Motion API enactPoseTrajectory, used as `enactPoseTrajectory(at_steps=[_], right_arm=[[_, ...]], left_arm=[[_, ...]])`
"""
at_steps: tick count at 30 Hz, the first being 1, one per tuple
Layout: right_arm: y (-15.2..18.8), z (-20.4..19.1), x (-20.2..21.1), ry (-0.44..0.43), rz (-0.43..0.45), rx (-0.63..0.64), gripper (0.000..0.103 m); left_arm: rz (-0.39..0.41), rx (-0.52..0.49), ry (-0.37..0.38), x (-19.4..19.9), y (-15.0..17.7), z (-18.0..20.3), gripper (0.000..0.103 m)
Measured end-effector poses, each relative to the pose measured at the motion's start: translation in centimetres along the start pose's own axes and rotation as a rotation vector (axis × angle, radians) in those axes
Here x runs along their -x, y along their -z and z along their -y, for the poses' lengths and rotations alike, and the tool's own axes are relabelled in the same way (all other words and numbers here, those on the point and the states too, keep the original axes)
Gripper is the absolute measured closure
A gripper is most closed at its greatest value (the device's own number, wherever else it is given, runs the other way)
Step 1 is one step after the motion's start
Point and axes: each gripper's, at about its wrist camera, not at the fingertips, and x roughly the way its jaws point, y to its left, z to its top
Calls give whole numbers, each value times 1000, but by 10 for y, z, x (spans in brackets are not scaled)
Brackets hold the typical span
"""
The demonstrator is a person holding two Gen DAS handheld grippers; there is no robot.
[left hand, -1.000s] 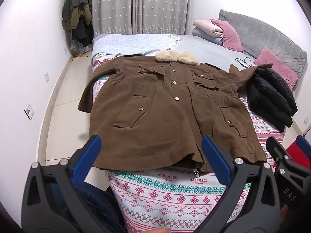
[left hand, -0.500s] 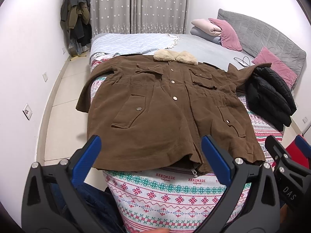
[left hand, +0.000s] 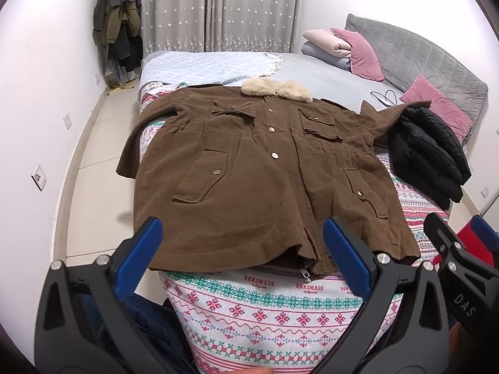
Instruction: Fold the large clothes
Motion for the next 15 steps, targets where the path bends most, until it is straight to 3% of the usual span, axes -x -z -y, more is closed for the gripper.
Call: enactPoseTrajectory(at_steps=[3,5,15], right_arm=[[1,0,-1,0,3,-2,0],[0,0,-1,1,-5,-1,0],[3,4,4,-5,111,-22,0]], left_arm=[[4,0,-2,2,1,0,1],[60,53,41,4,1,-3,1],[3,8,10,3,3,-2,1]])
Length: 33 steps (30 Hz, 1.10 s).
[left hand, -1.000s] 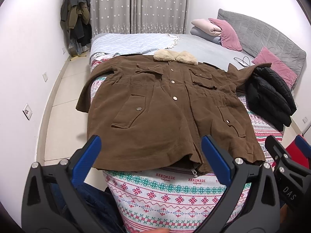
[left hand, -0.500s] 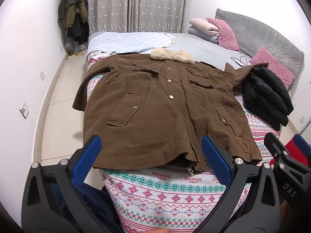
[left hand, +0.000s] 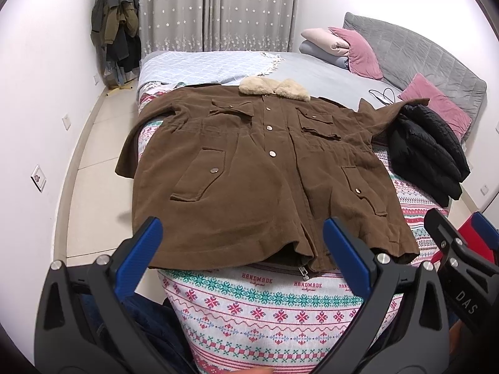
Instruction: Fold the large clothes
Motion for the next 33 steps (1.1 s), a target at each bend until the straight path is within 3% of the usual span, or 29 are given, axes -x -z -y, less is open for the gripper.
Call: enactPoseTrajectory(at_steps=[5,15,23,33], right_arm=[[0,2,-1,9,-21,4,0],[6,2,-10,42,-74,26,0],[6,1,-13,54,-70,30,0],[13,17,-39,53,-77,23,0]], left_arm=[[14,-12,-12,0,0,0,1],[-43,-7,-19,-11,6,-5,1],[-1,-6,-8,-12,2,-7,1],[-6,57,-18,-26,-1,-47,1]])
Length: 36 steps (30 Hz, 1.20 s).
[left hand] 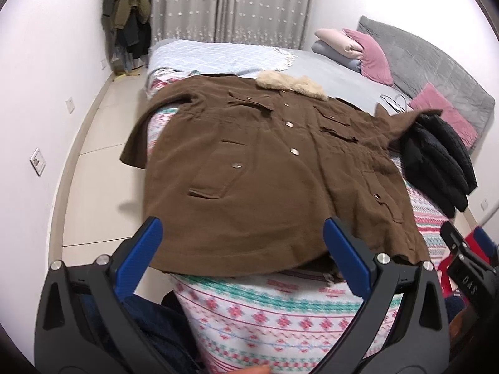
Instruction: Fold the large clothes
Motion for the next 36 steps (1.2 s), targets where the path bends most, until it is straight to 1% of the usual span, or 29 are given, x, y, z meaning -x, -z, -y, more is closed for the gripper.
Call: enactPoseTrajectory(at_steps=[2,4,6,8,11,14,17,19,20,21,23,25,26,28,29,30,31,32,33,34,35,36], right_arm=[[2,17,-19,-12,-39,-36,0],[6,35,-38,-21,-78,-82,0],[10,50,-54,-11,-115,-109,0],[14,65,-68,-14,-149,-142,0],[24,93,-92,-64,-221,-246,0],[37,110,-109,-91,-278,-333,0],[50,109,-124,-108,-334,-371,1],[55,108,-130,-107,-348,-363,7],[58,109,-133,-112,-354,-366,11],[61,111,-136,-124,-362,-384,13],[66,118,-142,-163,-376,-445,27],[69,120,-143,-201,-375,-476,31],[70,119,-145,-211,-378,-474,32],[72,115,-152,-226,-390,-465,36],[73,114,-154,-222,-398,-466,40],[75,114,-156,-222,-409,-477,42],[76,116,-154,-227,-400,-486,46],[76,117,-152,-242,-386,-493,50],[76,118,-151,-248,-387,-495,52],[76,119,-149,-252,-380,-499,59],[77,120,-148,-263,-369,-504,66],[77,121,-146,-274,-367,-506,68]], left_arm=[[-17,41,11,-8,-1,-19,1],[-50,88,23,-17,0,-35,1],[-84,148,17,-30,3,-57,1],[-136,210,30,-44,7,-75,1],[-211,266,35,-61,15,-93,1],[-250,346,41,-78,25,-116,1],[-276,406,55,-93,36,-134,1],[-283,442,54,-102,45,-145,6],[-275,458,69,-106,48,-150,6],[-281,474,88,-110,53,-152,7],[-283,503,140,-116,57,-153,11],[-272,515,185,-121,58,-150,13],[-271,515,201,-125,58,-147,15],[-277,521,243,-131,57,-143,34],[-283,531,266,-134,58,-142,39],[-282,541,294,-134,58,-140,51],[-273,545,309,-134,58,-140,52],[-269,538,300,-132,57,-138,53],[-258,531,299,-130,57,-138,58],[-251,526,300,-128,56,-137,64],[-249,519,299,-128,57,-136,67],[-243,510,299,-126,57,-135,73]])
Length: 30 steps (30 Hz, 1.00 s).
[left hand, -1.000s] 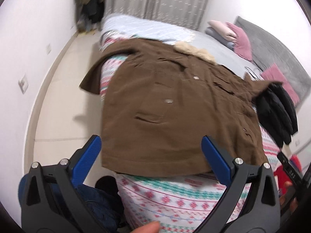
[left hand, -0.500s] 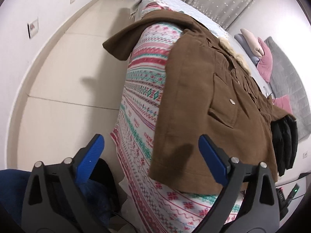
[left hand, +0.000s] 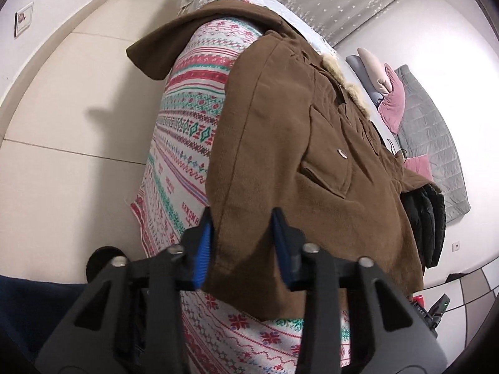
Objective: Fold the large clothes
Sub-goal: 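Grasp the coat hem with the right gripper and lift it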
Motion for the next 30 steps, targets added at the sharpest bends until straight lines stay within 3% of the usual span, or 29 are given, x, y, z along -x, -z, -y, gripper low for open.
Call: enactPoseTrajectory(at_steps=[2,5,14,24,26,28,30], right_arm=[[2,0,4,-20,13,13,84],[3,-1,9,-37,30,27,91],[-27,-11,57,-41,152,68,94],[-76,-33,115,-31,244,129,94],[-83,-31,114,-24,237,120,94],[-83,-26,101,25,210,107,94],[-75,-14,69,116,129,96,94]], left_arm=[[9,-30,-6,2,1,3,79],[26,-34,-6,7,-4,5,84],[127,53,20,61,-38,2,91],[98,69,4,95,-56,9,97],[90,59,-28,91,-55,8,97],[47,56,-78,74,-47,0,98],[1,61,-121,55,-40,-10,98]])
